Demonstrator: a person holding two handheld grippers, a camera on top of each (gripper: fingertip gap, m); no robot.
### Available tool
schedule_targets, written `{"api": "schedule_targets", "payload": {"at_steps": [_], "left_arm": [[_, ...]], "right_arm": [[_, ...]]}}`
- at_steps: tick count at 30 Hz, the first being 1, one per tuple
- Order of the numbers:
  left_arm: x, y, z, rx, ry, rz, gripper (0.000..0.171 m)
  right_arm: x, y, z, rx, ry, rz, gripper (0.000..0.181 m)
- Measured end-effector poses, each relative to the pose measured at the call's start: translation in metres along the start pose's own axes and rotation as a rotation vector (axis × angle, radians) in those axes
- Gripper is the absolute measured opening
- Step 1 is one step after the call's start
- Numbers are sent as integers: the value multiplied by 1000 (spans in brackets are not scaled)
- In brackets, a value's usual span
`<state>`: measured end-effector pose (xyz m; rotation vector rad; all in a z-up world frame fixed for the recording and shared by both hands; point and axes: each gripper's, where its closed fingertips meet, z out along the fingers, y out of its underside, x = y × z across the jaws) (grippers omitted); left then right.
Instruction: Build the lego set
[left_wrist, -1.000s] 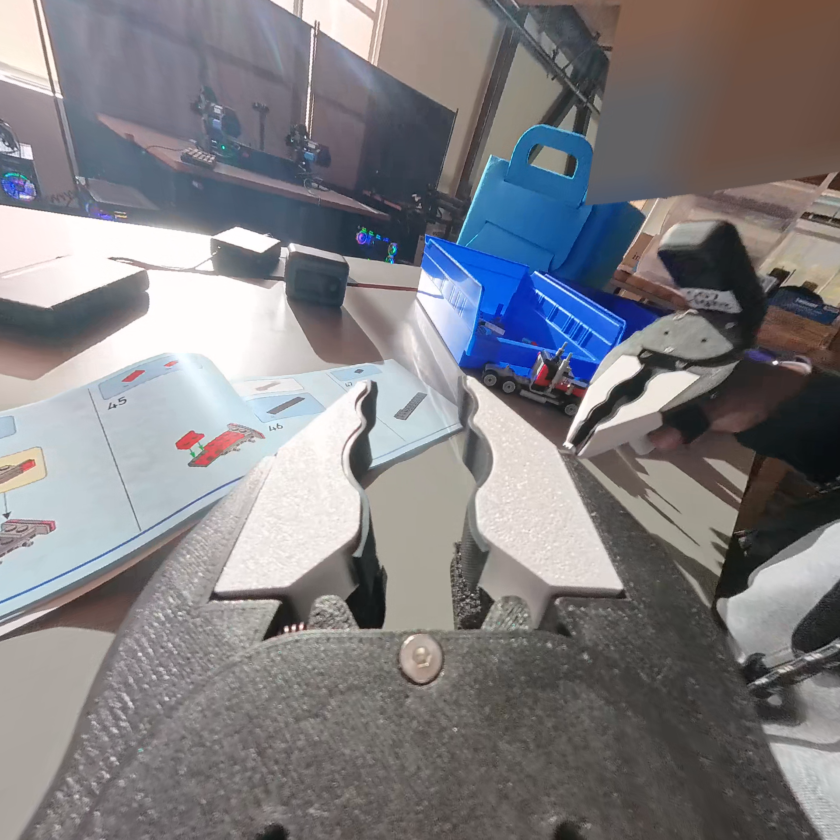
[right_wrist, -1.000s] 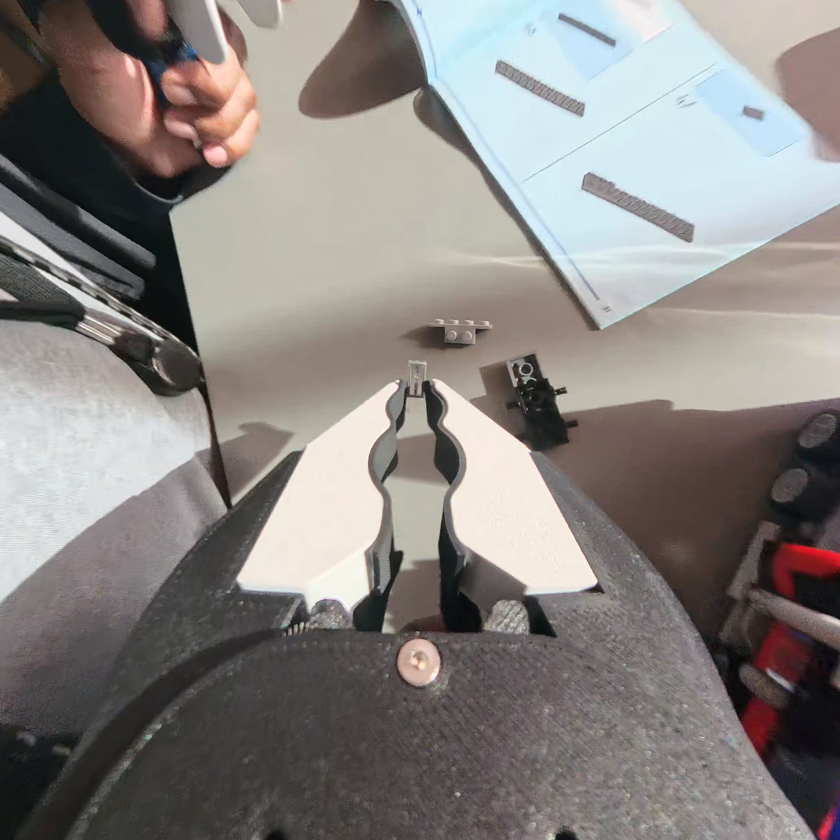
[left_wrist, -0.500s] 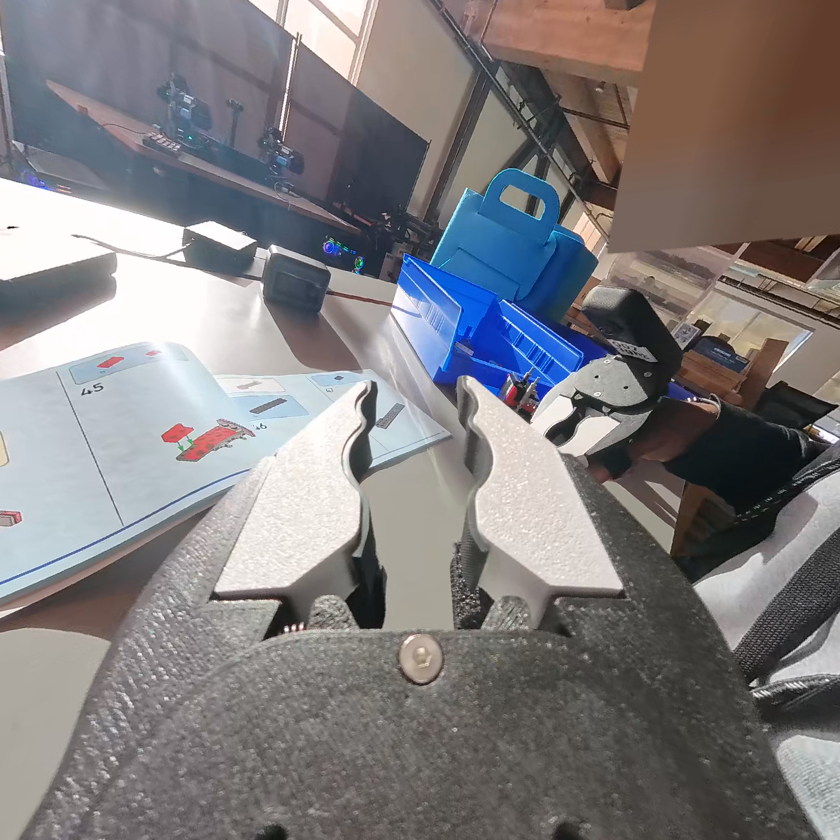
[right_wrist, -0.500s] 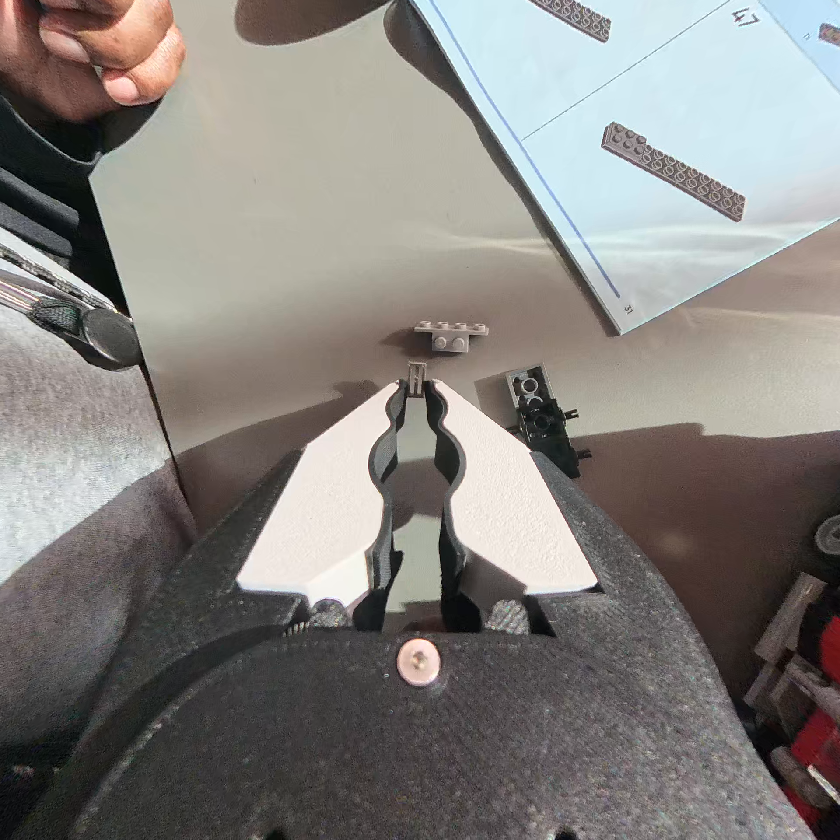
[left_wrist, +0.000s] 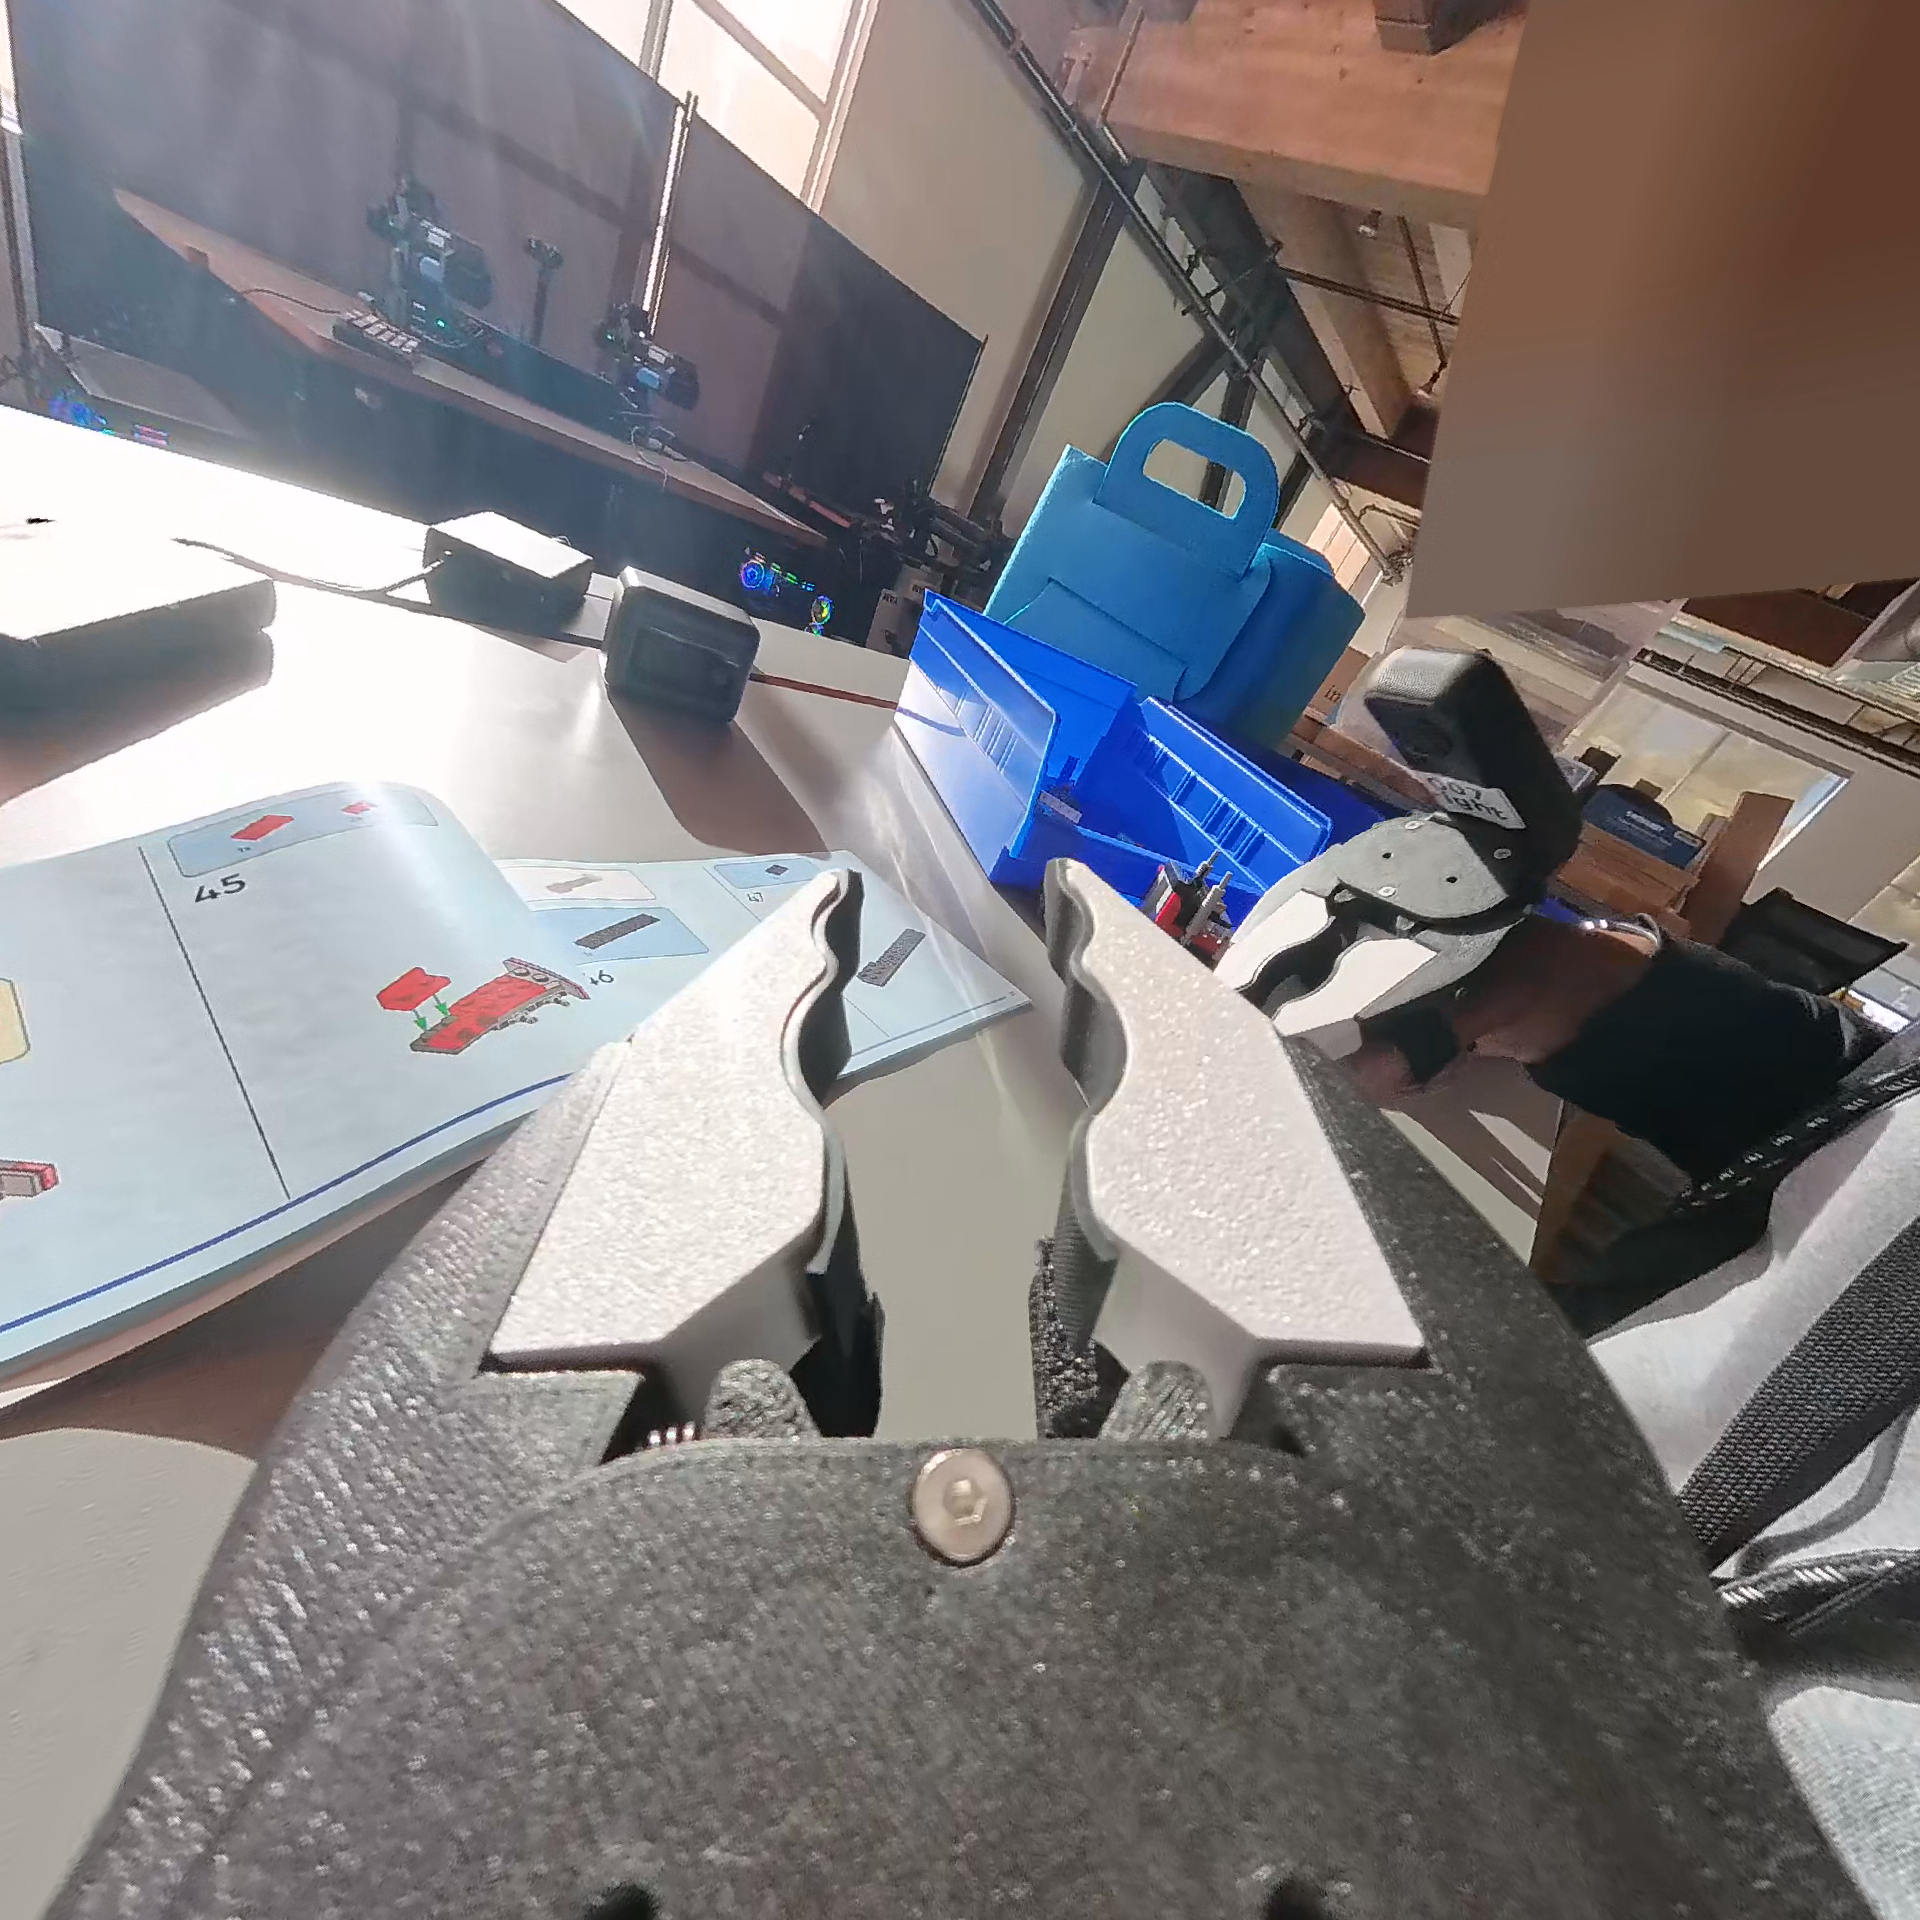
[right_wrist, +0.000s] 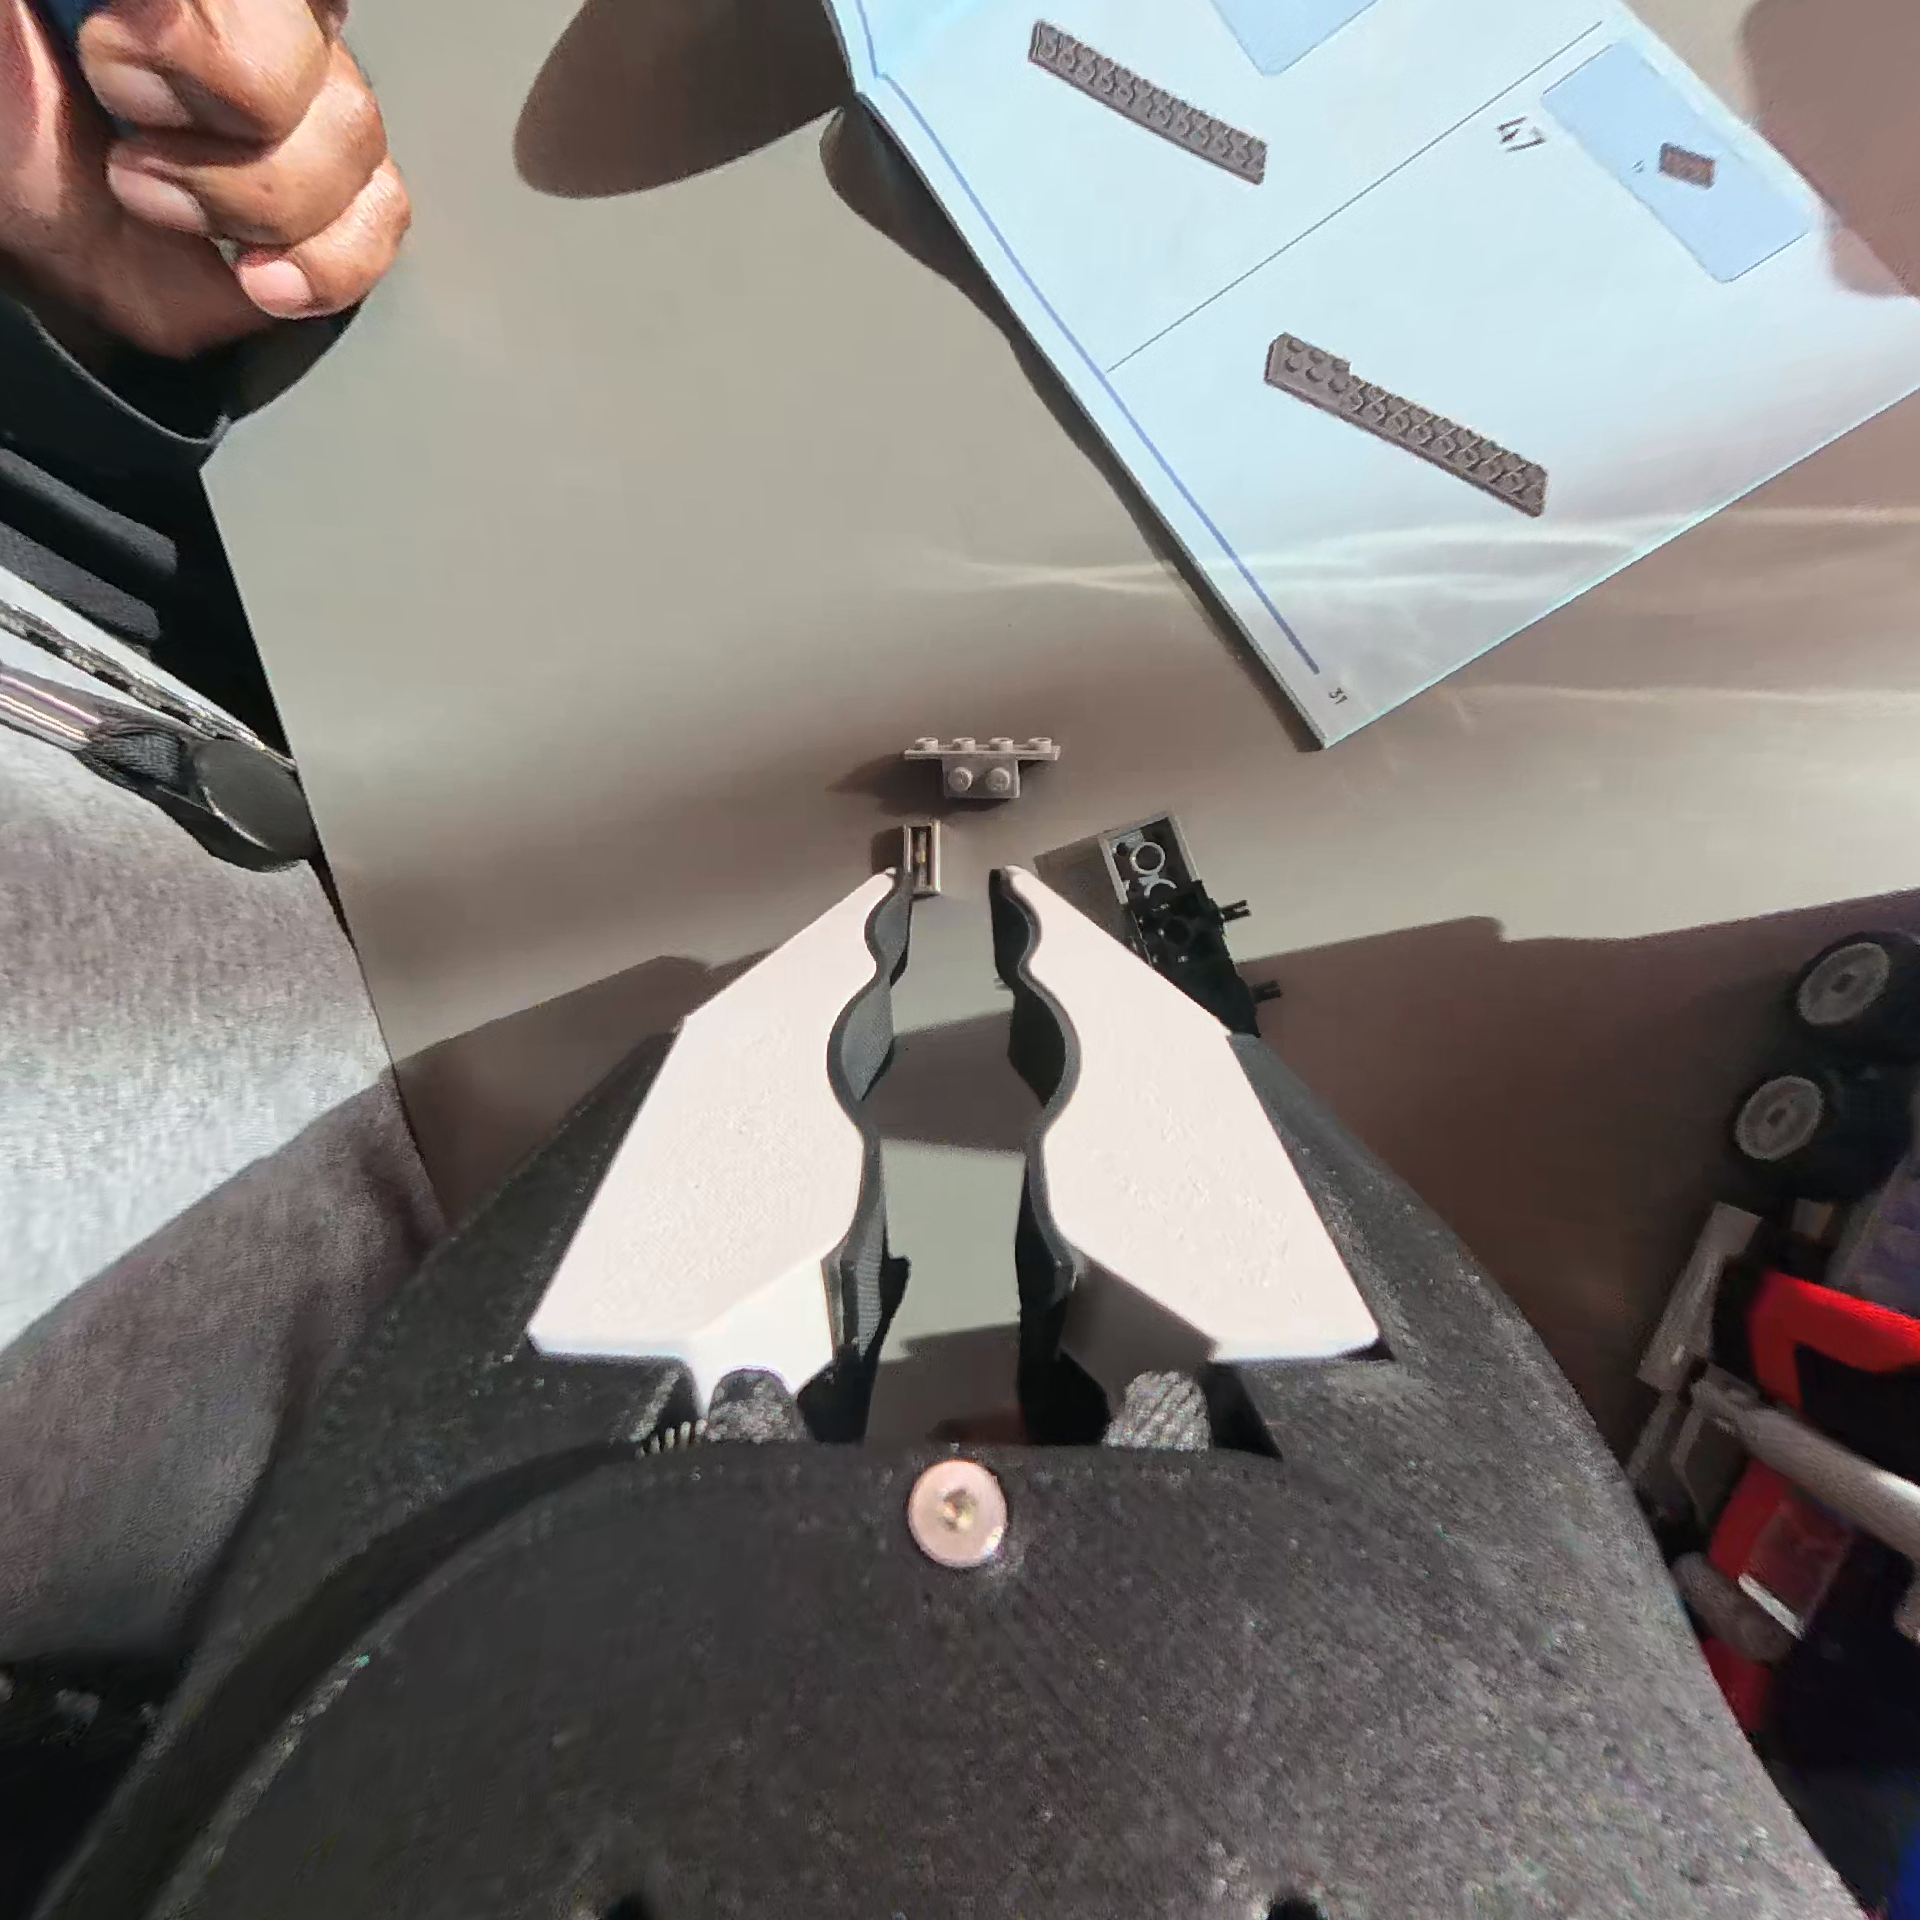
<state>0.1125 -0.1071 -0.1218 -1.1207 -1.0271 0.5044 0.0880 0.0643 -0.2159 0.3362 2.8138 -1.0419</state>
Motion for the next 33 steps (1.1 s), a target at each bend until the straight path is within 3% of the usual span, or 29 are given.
{"api": "schedule_targets", "payload": {"at_steps": [10, 28, 33], "left_arm": [[-2, 0, 1, -4, -5, -11, 37], [-9, 8, 8, -64, -55, -7, 37], [-12, 12, 11, -86, -83, 1, 37]], "right_arm": [[28, -3, -53, 165, 146, 86, 24], [44, 0, -72, 291, 200, 96, 26], [42, 8, -70, 403, 187, 121, 25]]}}
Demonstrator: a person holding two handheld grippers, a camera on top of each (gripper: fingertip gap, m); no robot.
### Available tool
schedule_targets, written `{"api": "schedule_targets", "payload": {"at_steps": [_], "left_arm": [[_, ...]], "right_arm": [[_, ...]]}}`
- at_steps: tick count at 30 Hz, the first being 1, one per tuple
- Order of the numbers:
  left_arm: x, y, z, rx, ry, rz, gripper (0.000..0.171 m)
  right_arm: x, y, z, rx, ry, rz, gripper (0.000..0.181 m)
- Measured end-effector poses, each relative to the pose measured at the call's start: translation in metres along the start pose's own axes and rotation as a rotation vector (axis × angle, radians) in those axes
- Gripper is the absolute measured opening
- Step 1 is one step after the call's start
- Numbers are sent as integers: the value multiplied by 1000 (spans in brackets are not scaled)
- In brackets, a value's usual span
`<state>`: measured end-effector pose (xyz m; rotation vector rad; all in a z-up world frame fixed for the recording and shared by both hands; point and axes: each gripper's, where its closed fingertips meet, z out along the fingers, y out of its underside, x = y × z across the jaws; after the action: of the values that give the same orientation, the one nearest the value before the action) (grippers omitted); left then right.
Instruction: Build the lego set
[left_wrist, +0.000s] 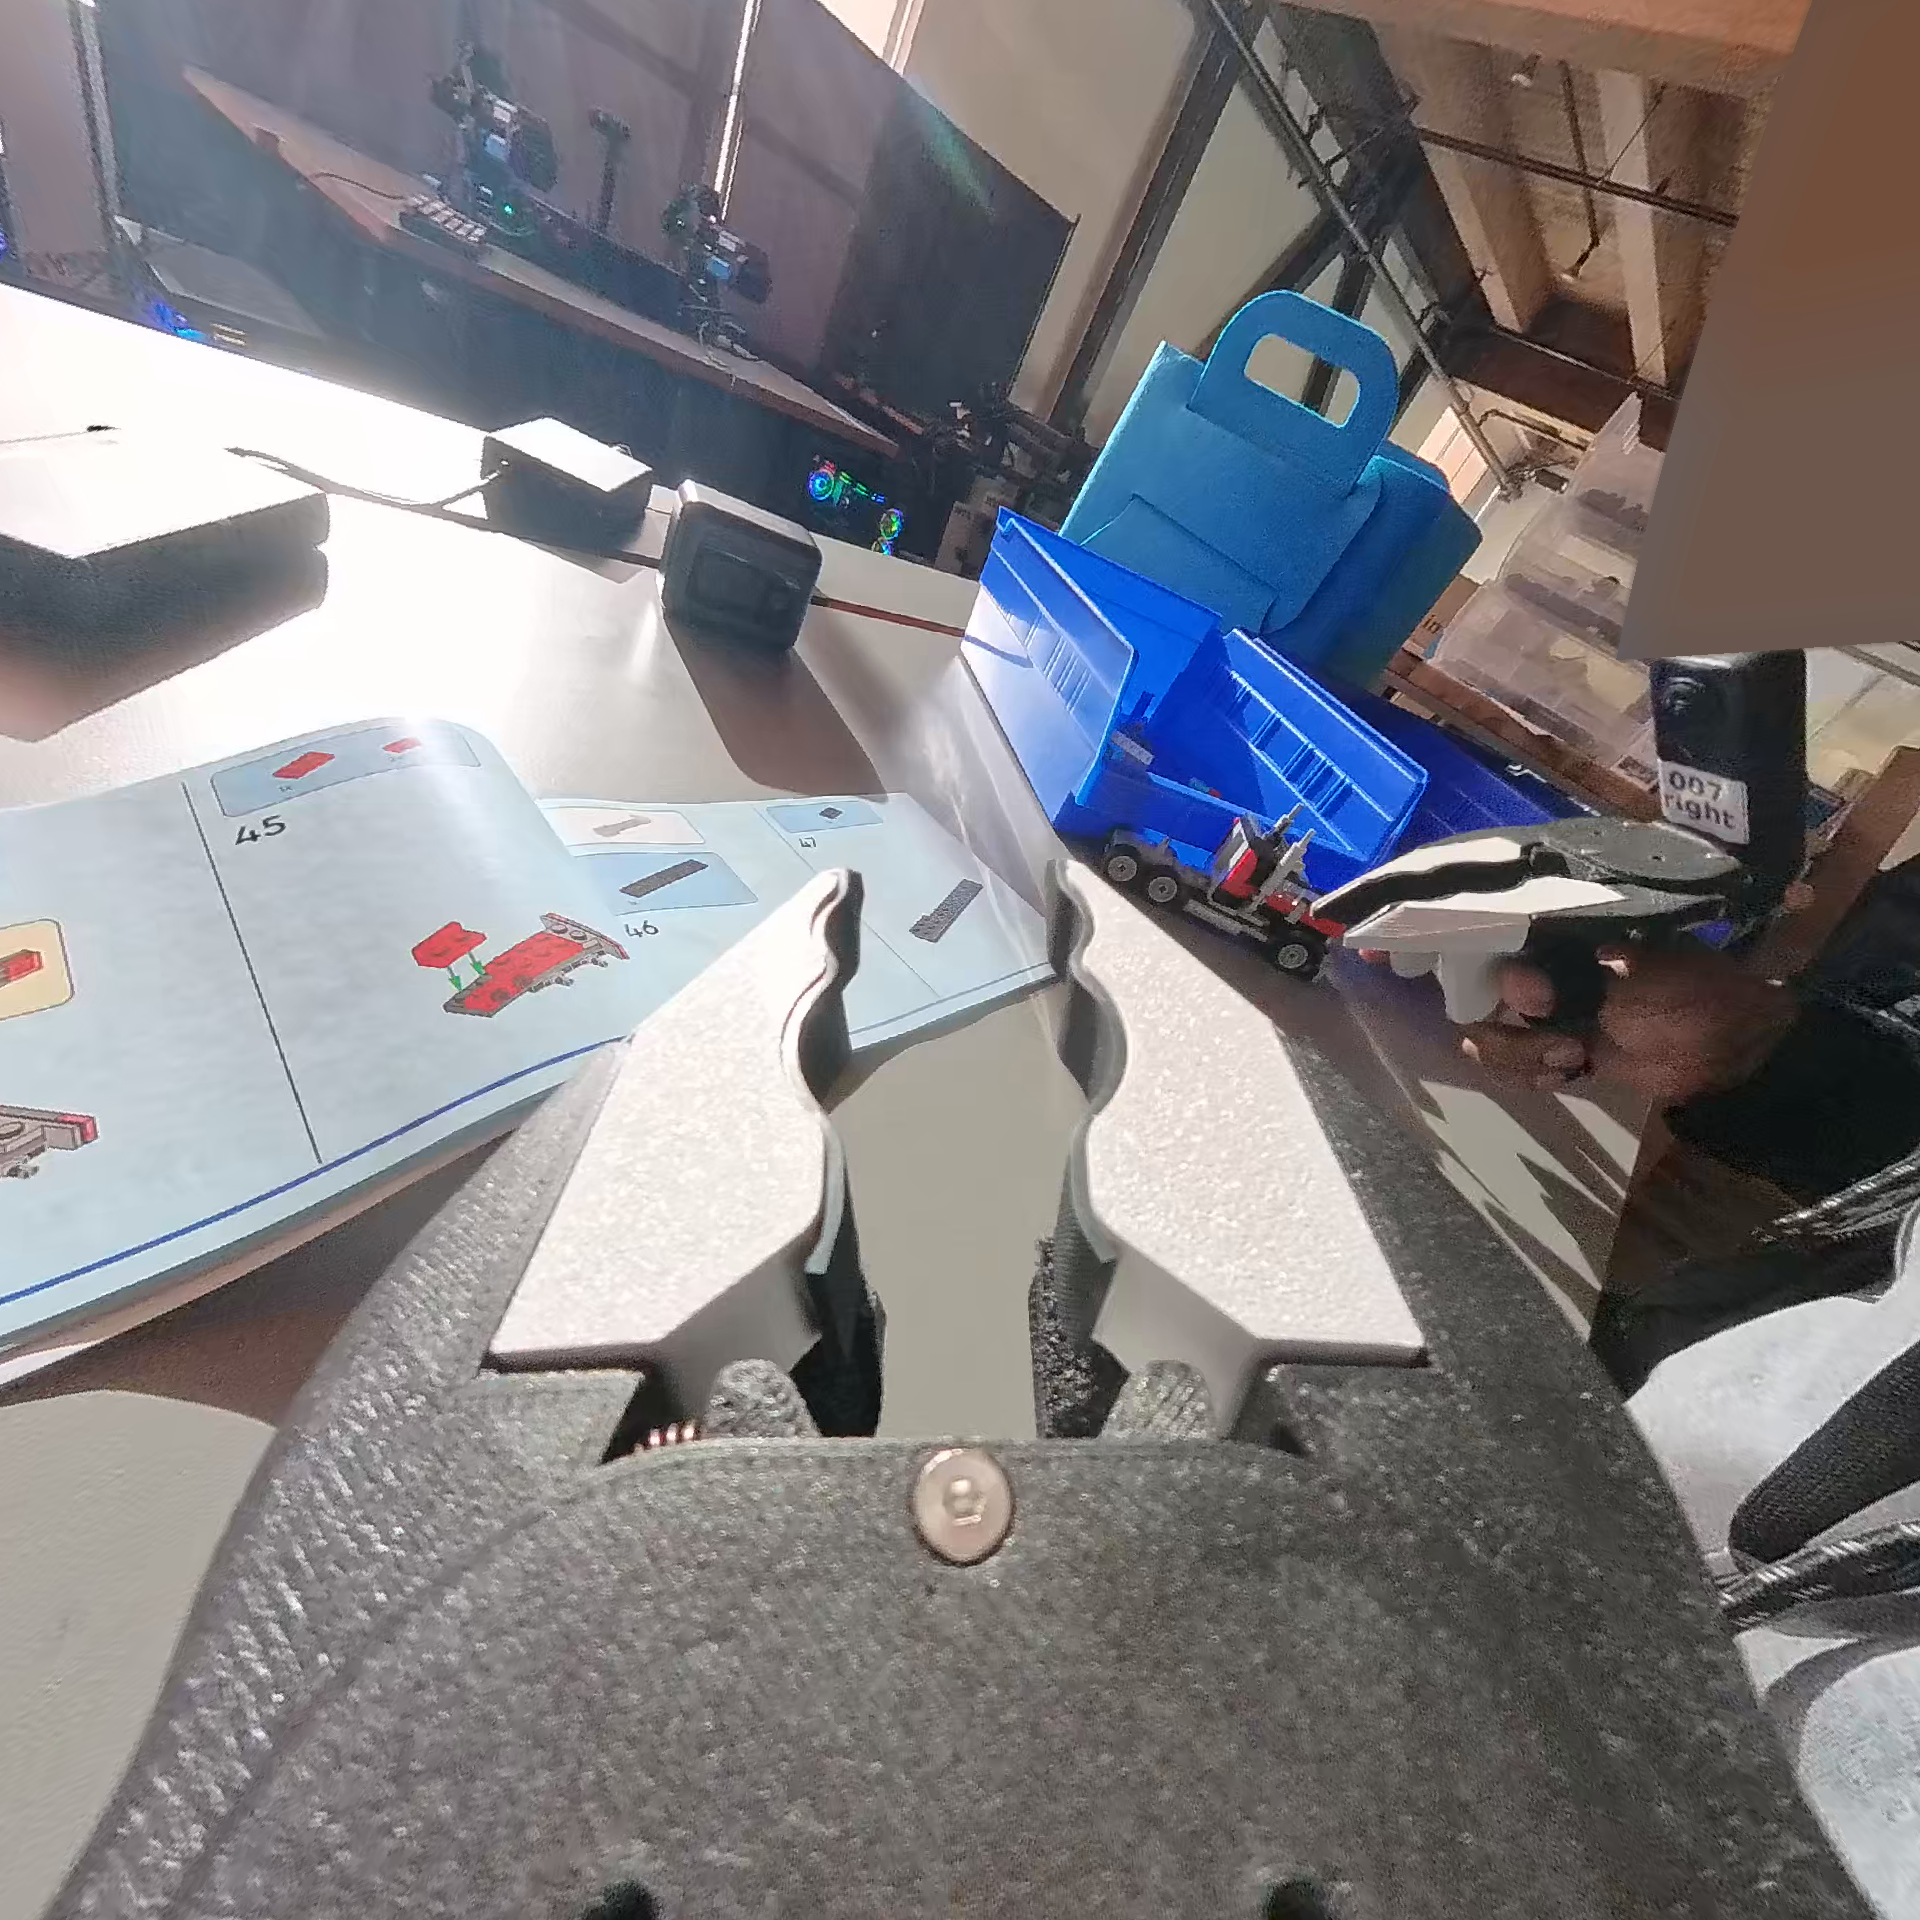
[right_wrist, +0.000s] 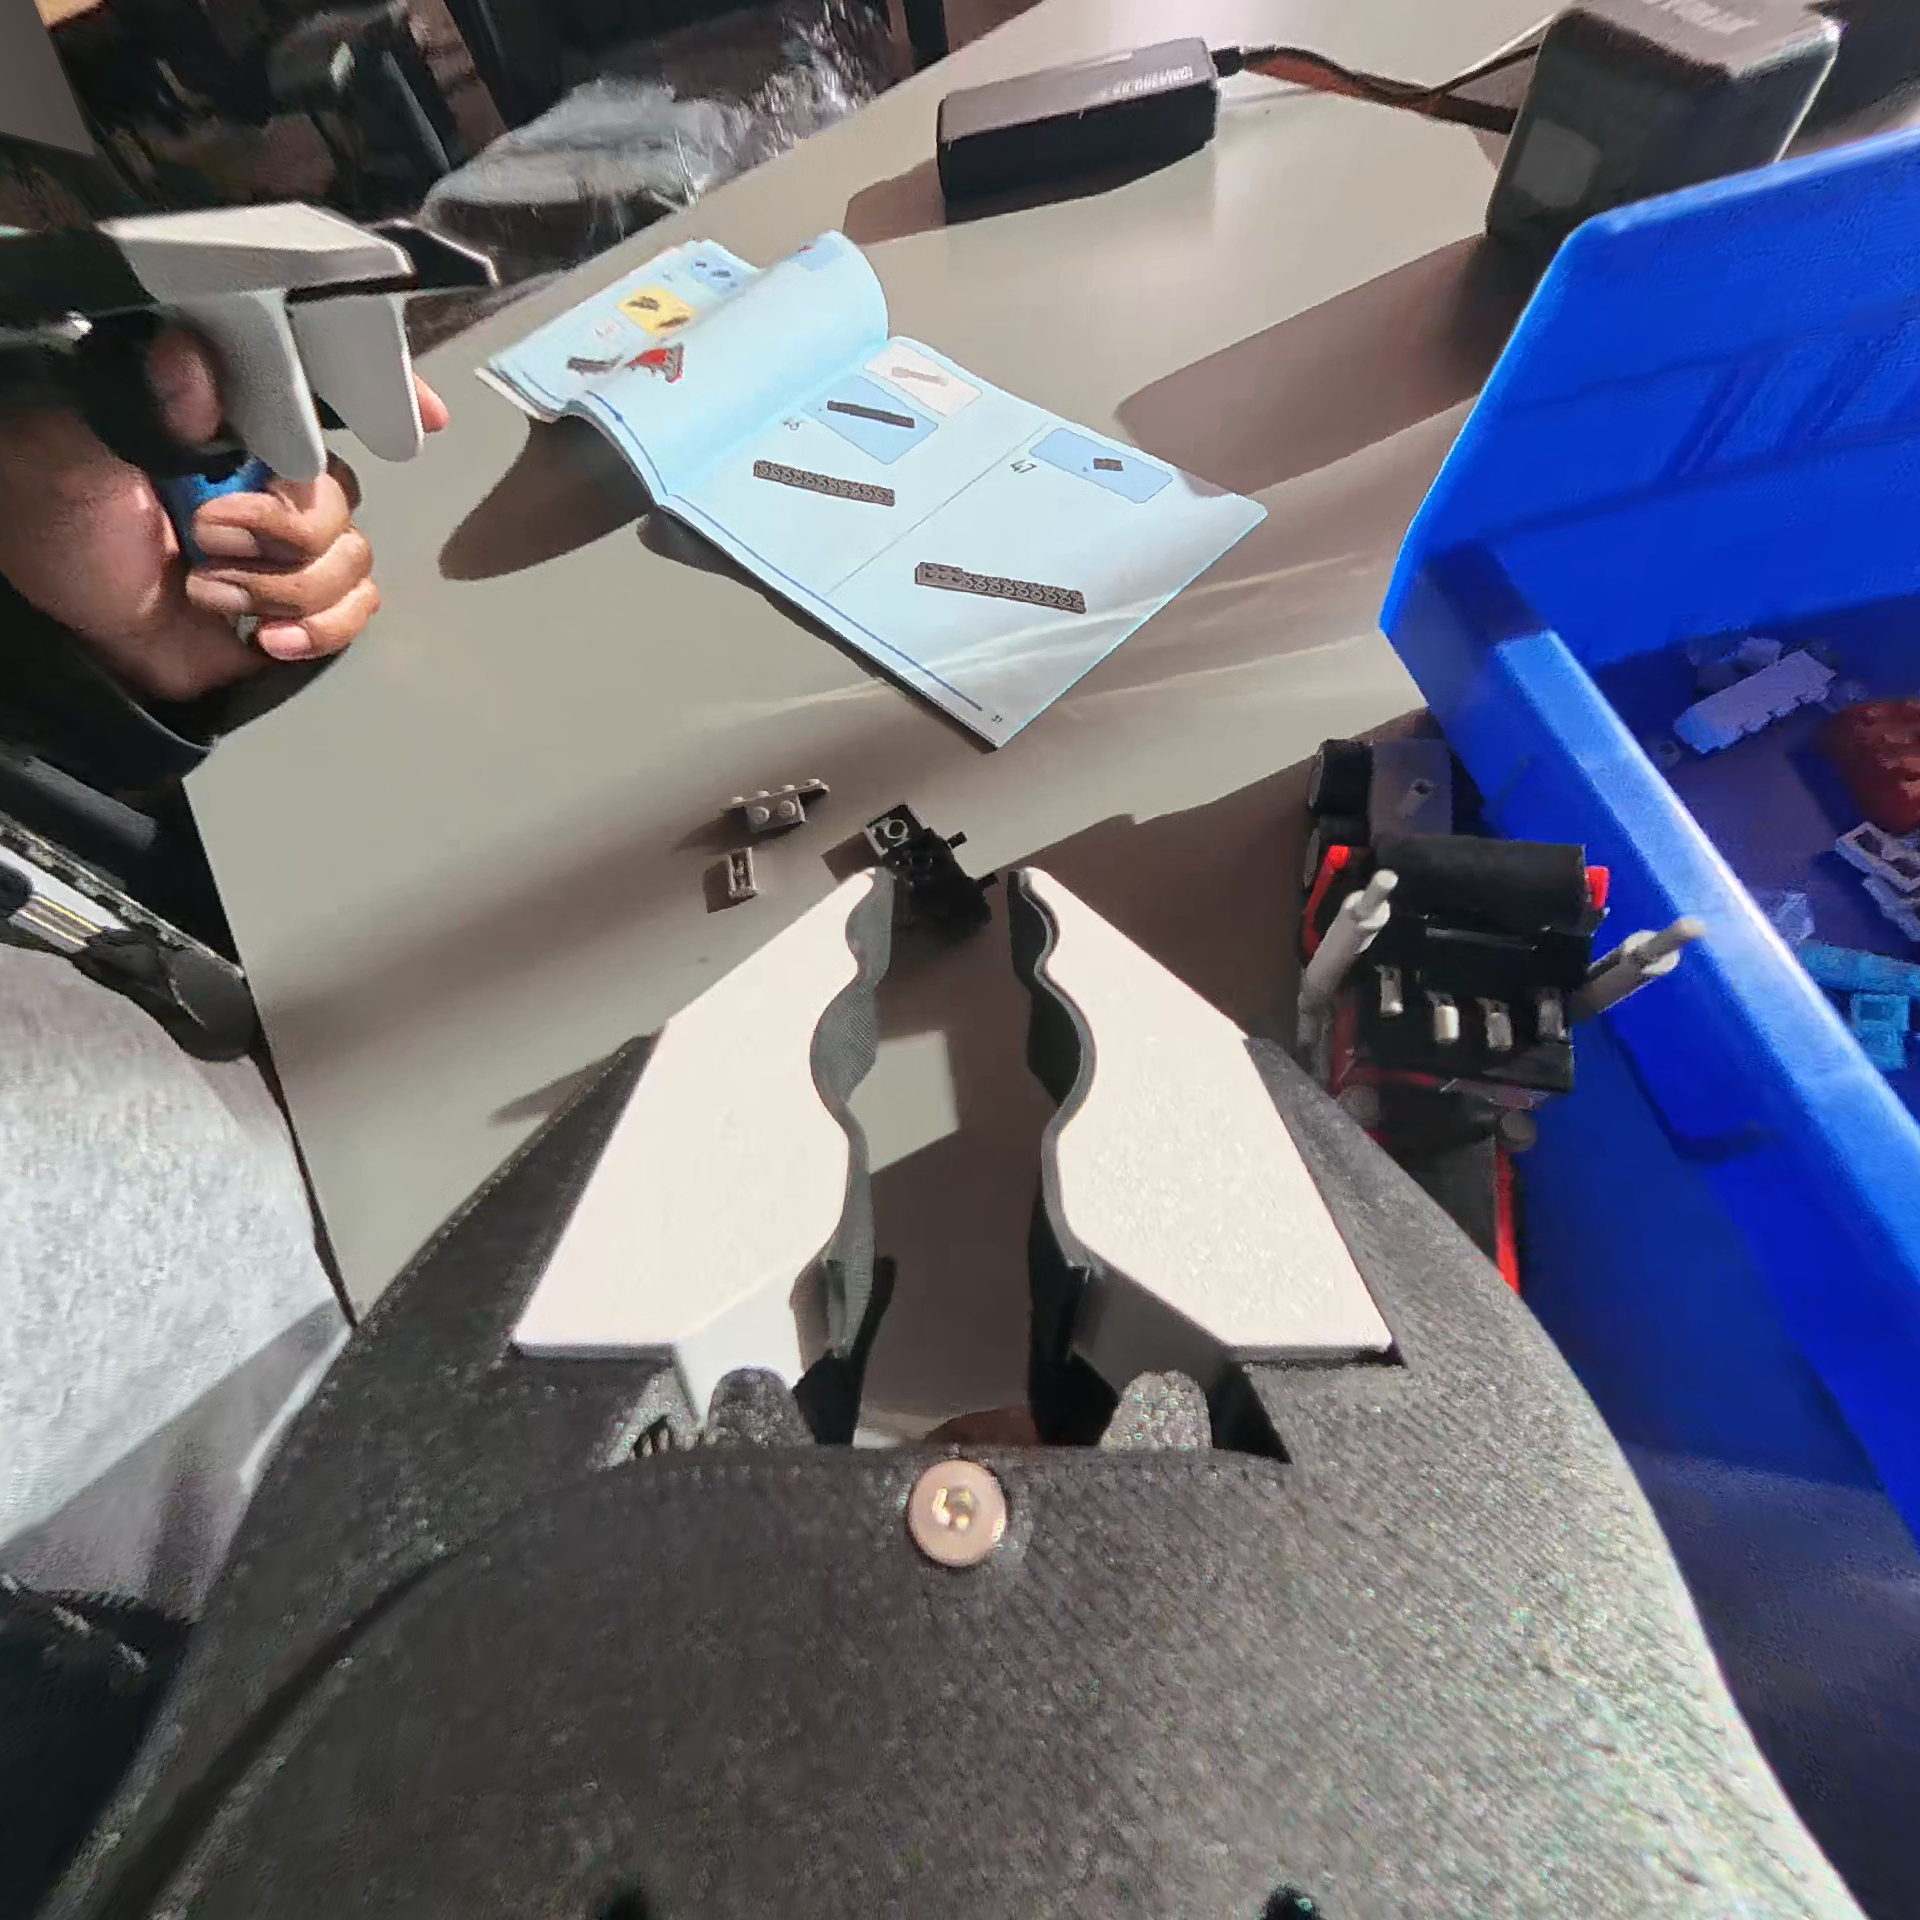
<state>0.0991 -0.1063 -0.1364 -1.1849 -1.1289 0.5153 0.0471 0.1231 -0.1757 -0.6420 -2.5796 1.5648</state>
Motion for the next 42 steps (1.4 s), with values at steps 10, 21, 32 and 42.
{"api": "schedule_targets", "payload": {"at_steps": [10, 21, 32, 42], "left_arm": [[-5, 4, 11, -32, -46, 29, 36], [-9, 7, 15, -59, -78, 36, 36], [-12, 15, 24, -124, -106, 54, 36], [-16, 22, 40, -185, -145, 87, 36]], "right_arm": [[9, 8, -8, 126, -17, 132, 24], [13, 5, -9, 145, -35, 180, 24], [8, 7, -5, 119, 12, 74, 24], [16, -3, -17, 216, -92, 233, 24]]}}
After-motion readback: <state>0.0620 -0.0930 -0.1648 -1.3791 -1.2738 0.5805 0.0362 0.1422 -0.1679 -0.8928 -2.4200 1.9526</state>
